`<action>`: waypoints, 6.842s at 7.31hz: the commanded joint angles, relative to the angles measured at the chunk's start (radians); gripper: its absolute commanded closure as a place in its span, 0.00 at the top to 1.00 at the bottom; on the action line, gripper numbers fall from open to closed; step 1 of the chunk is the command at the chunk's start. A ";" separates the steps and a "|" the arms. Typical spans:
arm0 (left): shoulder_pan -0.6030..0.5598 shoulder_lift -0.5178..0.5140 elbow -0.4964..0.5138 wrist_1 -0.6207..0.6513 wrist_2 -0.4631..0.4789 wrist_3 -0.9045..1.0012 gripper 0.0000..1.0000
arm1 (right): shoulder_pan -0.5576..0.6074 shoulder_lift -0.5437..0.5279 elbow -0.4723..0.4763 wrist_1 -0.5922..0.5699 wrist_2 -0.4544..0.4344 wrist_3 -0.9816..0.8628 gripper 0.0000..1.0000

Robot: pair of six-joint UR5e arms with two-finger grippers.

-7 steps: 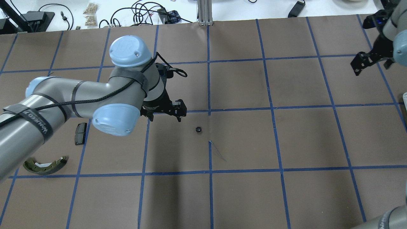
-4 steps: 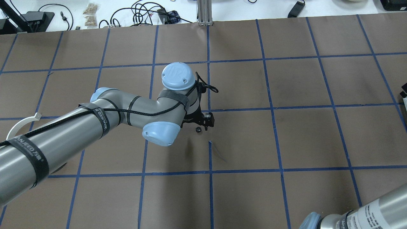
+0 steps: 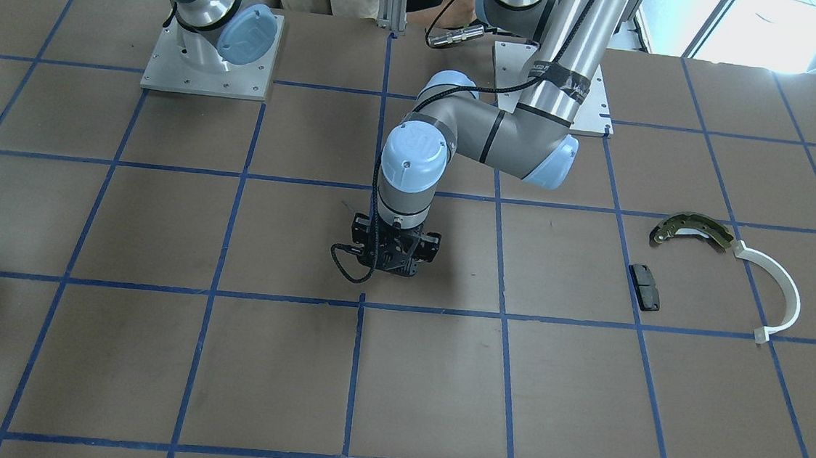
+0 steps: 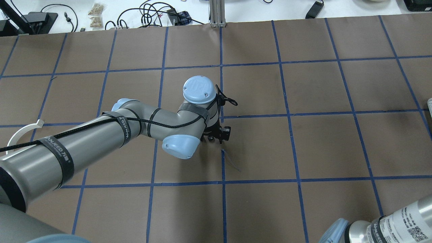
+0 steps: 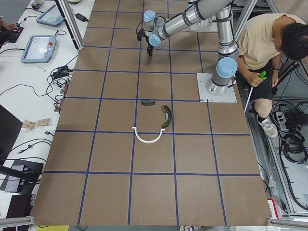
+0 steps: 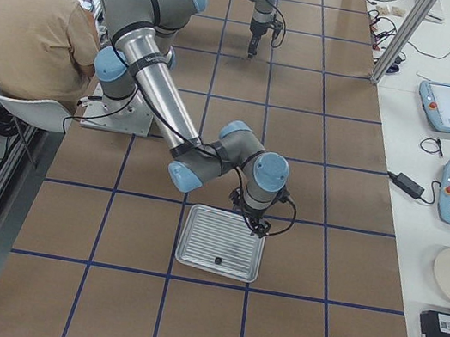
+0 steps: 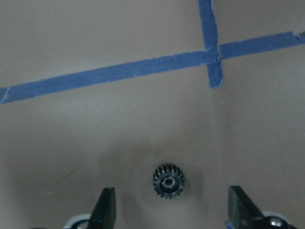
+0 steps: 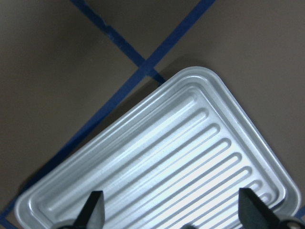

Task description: Place bearing gear from tray to pile

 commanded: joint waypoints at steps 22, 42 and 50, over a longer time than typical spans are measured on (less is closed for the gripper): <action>1.005 0.131 0.014 -0.323 0.148 0.914 0.00 | -0.094 0.053 0.024 -0.025 -0.040 -0.486 0.00; 0.754 0.235 0.101 -0.468 0.070 0.874 1.00 | 1.265 -0.023 0.069 0.025 0.122 2.074 1.00; 0.255 0.190 0.052 -0.287 0.063 0.370 1.00 | 0.924 -0.478 0.026 0.392 0.015 1.685 1.00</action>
